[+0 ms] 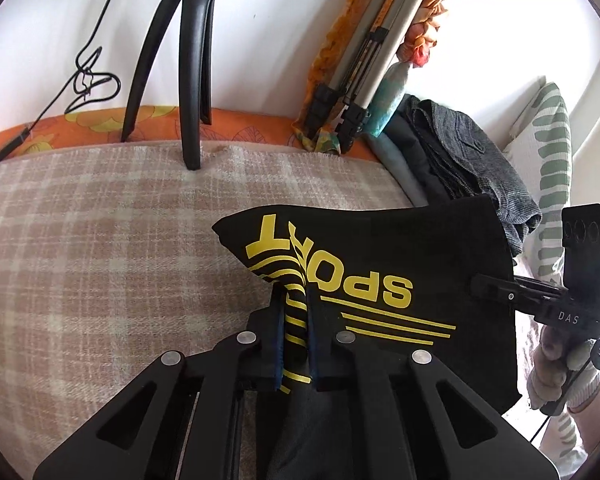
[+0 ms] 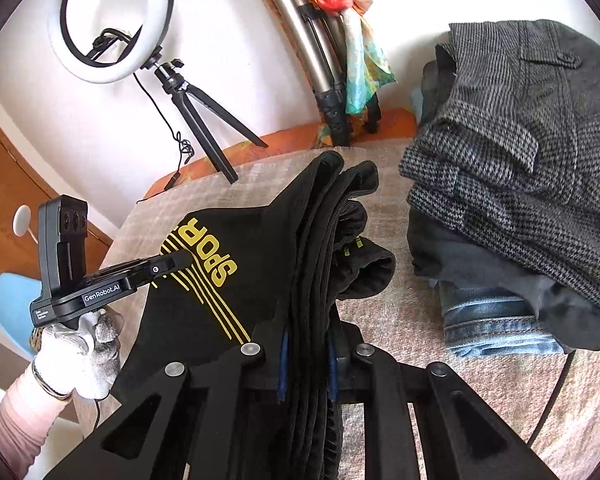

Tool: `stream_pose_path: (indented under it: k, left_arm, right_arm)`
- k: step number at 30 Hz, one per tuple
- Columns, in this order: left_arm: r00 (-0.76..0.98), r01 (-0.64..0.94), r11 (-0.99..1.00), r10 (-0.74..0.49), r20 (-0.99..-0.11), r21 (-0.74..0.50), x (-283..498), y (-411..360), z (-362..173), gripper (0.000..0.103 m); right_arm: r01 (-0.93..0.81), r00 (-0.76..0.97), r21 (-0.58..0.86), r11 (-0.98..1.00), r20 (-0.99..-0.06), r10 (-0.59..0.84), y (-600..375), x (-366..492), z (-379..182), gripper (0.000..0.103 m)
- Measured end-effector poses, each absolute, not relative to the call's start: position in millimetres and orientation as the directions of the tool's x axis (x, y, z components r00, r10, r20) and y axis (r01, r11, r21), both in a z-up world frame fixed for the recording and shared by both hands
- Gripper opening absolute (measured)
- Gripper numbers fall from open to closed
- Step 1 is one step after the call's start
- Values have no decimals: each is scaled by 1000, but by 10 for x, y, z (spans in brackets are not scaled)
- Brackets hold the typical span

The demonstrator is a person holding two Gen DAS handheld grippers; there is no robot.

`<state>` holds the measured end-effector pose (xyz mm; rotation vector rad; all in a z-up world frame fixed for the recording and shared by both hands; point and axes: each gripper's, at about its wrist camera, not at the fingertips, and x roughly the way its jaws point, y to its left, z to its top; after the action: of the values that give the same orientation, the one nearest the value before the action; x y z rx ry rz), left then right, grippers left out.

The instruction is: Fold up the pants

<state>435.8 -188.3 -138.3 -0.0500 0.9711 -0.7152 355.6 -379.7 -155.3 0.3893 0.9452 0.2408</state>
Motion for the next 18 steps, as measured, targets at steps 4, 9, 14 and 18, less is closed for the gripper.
stream_pose_path:
  k: [4, 9, 14, 18]
  left_arm:
    - [409, 569, 763, -586, -699, -306, 4226, -1897, -1083, 7]
    - [454, 622, 733, -624, -636, -275, 4047, -1949, -694, 7]
    - [473, 669, 700, -661, -583, -250, 3973, -2199, -363, 7]
    - [476, 710, 668, -689, -546, -225, 3935, -2493, -123, 7]
  right_arm:
    - [-66, 604, 397, 916, -715, 353, -3759, 3428, -1317, 12]
    - [-85, 661, 392, 916, -666, 346, -3848, 3231, -1014, 12]
    - [-71, 717, 385, 920, -621, 315, -4067, 3066, -689, 12]
    - [-48, 765, 366, 929, -585, 270, -4305, 2954, -369, 12]
